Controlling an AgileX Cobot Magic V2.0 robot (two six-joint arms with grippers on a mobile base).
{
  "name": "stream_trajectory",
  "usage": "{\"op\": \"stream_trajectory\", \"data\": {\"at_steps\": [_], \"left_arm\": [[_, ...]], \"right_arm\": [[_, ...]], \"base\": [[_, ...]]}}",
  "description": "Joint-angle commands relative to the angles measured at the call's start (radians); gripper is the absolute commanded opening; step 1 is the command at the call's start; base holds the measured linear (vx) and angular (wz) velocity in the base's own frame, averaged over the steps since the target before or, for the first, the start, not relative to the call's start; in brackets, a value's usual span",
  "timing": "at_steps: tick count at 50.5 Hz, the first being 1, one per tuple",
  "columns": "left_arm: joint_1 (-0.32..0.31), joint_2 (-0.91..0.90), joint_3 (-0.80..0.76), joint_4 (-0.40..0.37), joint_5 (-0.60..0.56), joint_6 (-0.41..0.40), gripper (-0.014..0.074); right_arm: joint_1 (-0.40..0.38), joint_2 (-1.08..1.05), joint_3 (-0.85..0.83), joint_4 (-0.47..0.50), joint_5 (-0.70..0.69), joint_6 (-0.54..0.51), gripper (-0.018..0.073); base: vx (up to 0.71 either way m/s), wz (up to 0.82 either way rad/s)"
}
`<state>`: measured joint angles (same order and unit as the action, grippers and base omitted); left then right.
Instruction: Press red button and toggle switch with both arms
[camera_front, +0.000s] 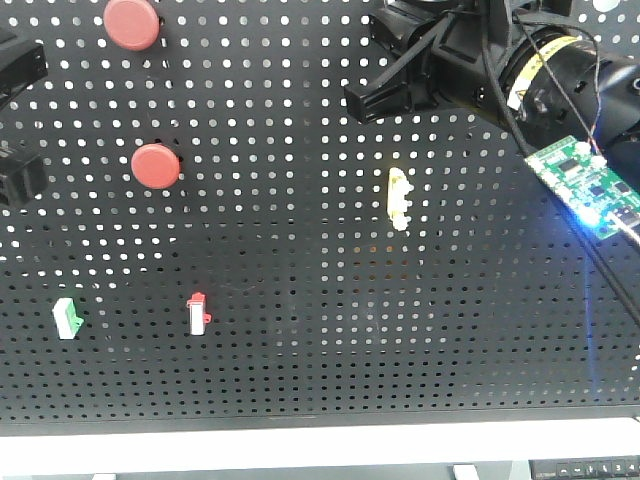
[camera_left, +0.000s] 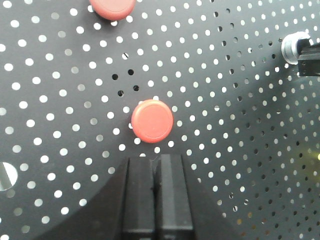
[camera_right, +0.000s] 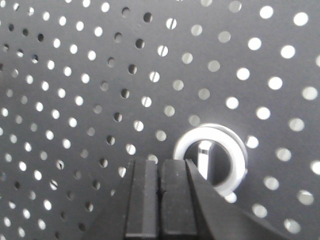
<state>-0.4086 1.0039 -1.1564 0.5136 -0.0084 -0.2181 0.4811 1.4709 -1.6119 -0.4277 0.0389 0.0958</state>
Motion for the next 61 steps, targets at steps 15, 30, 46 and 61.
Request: {"op": "stream_trajectory", "data": {"at_steps": [15,30,46,61], "left_arm": [[-0.001,-0.016,-0.025,-0.012,-0.07,-0.009,0.0002],[0.0,-0.016,-0.025,-0.011,-0.066,-0.009,0.0002],[0.0,-0.016,-0.025,-0.011,-0.063,-0.009,0.0002],[0.0,-0.016,-0.025,-0.011,-0.064,-0.009,0.0002]], "right_arm": [[-0.037,-0.068,-0.04,-0.019,0.094,-0.01,-0.0006],[-0.003,-0.151,-0.036,-0.014,0.076,-0.012,-0.0004],[0.004,-0.258,-0.036,-0.011,0.095,-0.013,-0.0003],[0.004,-0.258,-0.036,-0.011,0.114,-0.01,-0.0003]], "base": [[0.0,0.0],[0.0,0.0],[0.0,0.0],[0.0,0.0]]}}
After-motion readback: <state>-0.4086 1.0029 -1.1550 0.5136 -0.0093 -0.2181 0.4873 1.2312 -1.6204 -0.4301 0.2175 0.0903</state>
